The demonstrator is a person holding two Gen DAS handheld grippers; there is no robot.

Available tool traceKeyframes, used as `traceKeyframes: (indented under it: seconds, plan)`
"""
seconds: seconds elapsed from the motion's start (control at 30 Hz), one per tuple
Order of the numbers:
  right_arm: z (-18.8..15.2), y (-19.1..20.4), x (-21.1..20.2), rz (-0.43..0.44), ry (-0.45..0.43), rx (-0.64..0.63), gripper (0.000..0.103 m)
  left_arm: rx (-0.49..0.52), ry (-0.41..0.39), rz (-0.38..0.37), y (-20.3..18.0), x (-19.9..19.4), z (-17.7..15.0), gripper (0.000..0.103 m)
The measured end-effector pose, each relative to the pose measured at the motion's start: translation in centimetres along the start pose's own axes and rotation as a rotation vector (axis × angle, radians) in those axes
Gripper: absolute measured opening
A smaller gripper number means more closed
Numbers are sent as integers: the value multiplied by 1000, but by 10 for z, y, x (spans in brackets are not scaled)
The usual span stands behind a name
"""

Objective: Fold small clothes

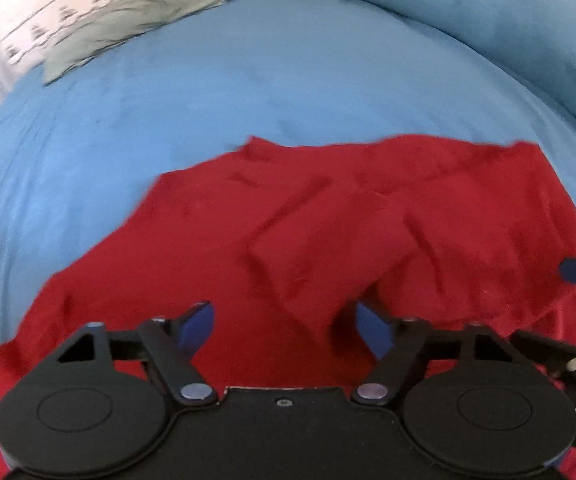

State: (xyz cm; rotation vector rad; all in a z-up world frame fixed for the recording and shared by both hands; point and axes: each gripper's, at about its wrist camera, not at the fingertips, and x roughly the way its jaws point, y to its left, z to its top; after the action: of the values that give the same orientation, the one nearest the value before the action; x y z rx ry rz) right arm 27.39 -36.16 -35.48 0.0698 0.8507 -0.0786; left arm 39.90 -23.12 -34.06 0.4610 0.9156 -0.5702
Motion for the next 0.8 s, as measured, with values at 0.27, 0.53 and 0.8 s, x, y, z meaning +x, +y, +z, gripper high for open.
traceKeyframes:
  seconds: [0.27,0.53,0.8]
  plan:
    - [-9,-12,-1,-33,0,74,84,-192,9,-2,32,23,1,60]
    - [-9,-8,0,-15,12,118,84,-479,22,-96,88,17,-30,64]
    - [-9,-7,0,-13,17,90,84,-560,-24,-140,93,18,-34,76]
